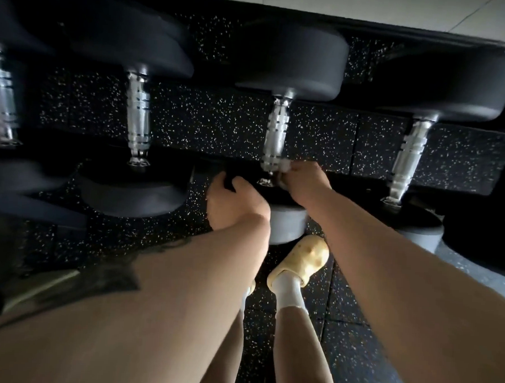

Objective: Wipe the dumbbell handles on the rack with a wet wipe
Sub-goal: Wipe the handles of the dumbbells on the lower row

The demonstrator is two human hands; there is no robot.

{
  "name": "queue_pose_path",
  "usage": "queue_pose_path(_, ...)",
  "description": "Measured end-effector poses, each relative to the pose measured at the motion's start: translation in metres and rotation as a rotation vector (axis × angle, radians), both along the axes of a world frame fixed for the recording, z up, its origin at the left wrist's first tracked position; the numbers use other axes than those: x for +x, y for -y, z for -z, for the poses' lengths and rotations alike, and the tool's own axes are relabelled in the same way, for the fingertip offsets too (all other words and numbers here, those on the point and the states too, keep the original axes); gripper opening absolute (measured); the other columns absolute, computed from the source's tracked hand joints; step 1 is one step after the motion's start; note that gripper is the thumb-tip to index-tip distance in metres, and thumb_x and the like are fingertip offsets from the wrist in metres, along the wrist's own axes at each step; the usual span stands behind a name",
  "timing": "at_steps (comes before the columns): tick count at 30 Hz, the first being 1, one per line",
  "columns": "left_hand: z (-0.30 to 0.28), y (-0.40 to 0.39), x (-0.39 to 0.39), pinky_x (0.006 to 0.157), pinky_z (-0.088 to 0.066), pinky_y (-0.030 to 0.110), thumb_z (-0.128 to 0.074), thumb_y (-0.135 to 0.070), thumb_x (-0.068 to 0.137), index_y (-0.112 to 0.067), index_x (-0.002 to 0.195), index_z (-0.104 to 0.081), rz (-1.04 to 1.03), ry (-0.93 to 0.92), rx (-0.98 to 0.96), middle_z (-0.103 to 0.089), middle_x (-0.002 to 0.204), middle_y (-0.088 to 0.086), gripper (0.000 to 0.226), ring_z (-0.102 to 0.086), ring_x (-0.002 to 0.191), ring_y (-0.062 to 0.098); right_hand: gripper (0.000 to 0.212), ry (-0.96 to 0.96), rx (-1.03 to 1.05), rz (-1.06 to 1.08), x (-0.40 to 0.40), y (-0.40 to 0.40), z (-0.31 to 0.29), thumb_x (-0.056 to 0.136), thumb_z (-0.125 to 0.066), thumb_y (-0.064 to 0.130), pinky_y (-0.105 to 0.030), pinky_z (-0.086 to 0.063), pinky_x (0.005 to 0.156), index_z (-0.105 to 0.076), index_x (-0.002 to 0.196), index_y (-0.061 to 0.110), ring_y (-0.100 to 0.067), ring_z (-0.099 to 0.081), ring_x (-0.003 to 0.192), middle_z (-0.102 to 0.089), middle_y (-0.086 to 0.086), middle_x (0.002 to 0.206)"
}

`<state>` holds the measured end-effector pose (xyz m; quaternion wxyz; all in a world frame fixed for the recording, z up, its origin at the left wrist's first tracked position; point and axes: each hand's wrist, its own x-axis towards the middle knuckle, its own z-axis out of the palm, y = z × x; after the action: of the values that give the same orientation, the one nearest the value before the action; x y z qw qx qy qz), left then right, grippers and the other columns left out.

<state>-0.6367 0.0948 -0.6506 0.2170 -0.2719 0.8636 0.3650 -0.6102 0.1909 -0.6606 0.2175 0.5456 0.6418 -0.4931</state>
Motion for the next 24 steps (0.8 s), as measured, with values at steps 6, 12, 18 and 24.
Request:
queue_pose_path(6,0.003,0.002,0.004,0.092,-0.048,0.038,-0.039,-0.038,0.073,-0.028,0.119,-0.062,0.075,-0.052,0.035,-0.065,0.117,-0.001,0.052,-0.06,0.105,0.023,0.022,-0.024,-0.045,-0.009,0.006,0.006,-0.009,0.095,-0.047,0.019,-0.024,-0.035,0.045,-0.068,0.101,0.02,-0.014,-0.047,0.054,-0.059,-0.002,0.07)
queue_pose_path(12,0.003,0.0,0.004,0.086,-0.05,0.037,-0.038,-0.038,0.068,-0.029,0.11,-0.066,0.028,-0.054,0.017,-0.066,0.113,-0.003,0.052,-0.062,0.101,0.024,0.025,-0.141,0.048,-0.263,0.034,0.007,-0.048,0.093,-0.051,0.027,-0.023,-0.039,0.053,-0.067,0.11,0.037,-0.016,-0.056,0.068,-0.067,0.005,0.088)
queue_pose_path(18,0.005,0.002,0.003,0.093,-0.046,0.039,-0.036,-0.039,0.066,-0.026,0.113,-0.066,0.068,-0.036,0.004,-0.063,0.123,-0.001,0.058,-0.058,0.112,0.024,0.014,-0.144,0.37,-0.644,0.006,0.01,-0.035,0.089,-0.057,0.027,-0.026,-0.039,0.073,-0.067,0.095,0.033,-0.018,-0.054,0.095,-0.057,0.007,0.1)
queue_pose_path(24,0.011,0.004,0.003,0.091,-0.047,0.041,-0.036,-0.04,0.066,-0.026,0.106,-0.069,0.078,-0.039,-0.005,-0.065,0.12,-0.002,0.054,-0.058,0.111,0.025,0.014,-0.174,0.544,-0.993,-0.028,0.011,-0.022,0.089,-0.055,0.025,-0.028,-0.044,0.065,-0.064,0.099,0.025,-0.025,-0.06,0.083,-0.057,0.003,0.096)
